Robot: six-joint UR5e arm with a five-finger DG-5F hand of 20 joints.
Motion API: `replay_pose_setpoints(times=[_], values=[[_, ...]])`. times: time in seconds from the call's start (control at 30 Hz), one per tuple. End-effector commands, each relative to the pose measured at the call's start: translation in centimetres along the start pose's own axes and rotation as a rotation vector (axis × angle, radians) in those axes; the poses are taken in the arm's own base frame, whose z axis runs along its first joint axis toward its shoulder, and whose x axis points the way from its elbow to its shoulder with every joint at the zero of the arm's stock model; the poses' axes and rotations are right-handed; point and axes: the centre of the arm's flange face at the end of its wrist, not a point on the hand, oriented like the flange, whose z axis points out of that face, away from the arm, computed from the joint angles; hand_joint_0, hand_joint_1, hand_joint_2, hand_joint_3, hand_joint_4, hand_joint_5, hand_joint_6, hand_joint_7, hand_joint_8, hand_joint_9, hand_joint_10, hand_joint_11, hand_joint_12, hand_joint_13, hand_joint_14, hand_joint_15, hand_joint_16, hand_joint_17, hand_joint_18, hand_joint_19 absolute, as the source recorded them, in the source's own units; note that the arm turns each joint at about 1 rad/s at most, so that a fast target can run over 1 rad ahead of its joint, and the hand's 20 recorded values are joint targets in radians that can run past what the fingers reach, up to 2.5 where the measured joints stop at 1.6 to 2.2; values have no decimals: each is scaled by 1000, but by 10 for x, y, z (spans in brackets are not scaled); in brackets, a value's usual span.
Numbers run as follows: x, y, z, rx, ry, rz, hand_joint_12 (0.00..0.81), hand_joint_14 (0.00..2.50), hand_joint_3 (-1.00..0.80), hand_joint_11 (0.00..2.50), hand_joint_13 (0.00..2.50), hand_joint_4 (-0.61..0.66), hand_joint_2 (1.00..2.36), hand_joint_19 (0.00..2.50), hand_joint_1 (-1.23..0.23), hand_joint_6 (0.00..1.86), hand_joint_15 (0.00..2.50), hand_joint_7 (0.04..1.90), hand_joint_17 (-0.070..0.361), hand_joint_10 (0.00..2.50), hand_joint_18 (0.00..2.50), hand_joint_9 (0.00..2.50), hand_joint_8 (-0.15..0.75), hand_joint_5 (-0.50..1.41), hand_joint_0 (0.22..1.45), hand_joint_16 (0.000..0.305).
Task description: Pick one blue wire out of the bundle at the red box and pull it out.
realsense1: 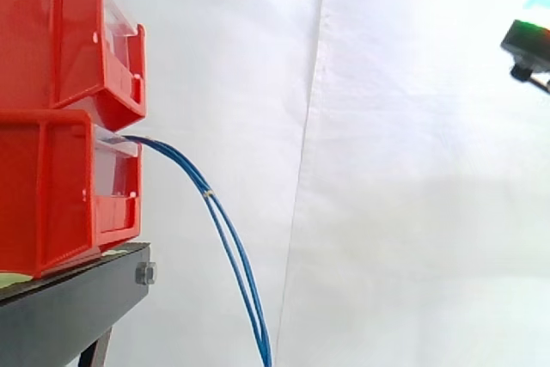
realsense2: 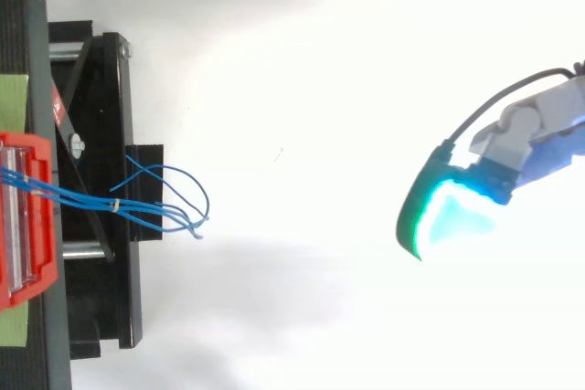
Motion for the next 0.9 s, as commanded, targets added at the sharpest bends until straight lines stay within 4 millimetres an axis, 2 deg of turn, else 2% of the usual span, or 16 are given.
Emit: replay_pose_setpoints(times=[0.0,0.07,0.2,0.23,0.47,0.5,0.73,0.8,0.87], values=[[4,-14,11,-2,-1,-1,366,8,-500,180,489,263,1000,343,-550,502,195,791,130,6,321,672,251,-159,488,58],[5,-20,16,-8,-2,1,366,8,-500,193,491,264,1000,353,-551,502,200,796,130,7,324,674,251,-157,488,58],[9,-43,33,-16,-24,-3,367,8,-500,187,491,268,1000,352,-556,502,196,799,130,7,326,676,249,-155,488,58],[7,-54,40,-19,-43,-2,367,8,-500,189,494,269,1000,351,-562,502,196,800,130,7,327,676,250,-154,487,58],[9,-84,61,-45,-107,-5,366,8,-500,190,502,277,1000,353,-583,503,202,804,131,9,335,681,252,-151,485,58],[11,-93,68,-55,-127,-15,366,8,-500,191,502,277,1000,361,-585,503,202,808,131,7,335,681,252,-150,484,58],[12,-106,89,-89,-192,-48,368,8,-500,197,504,282,1000,360,-583,502,203,810,131,7,337,685,252,-150,484,58],[13,-117,107,-71,-212,-56,368,8,-500,194,494,276,1000,352,-583,502,207,811,131,7,338,654,253,-149,483,58],[13,-121,113,-71,-212,-57,395,7,-500,180,382,278,1000,306,-589,503,166,827,136,6,254,561,259,-148,476,60]])
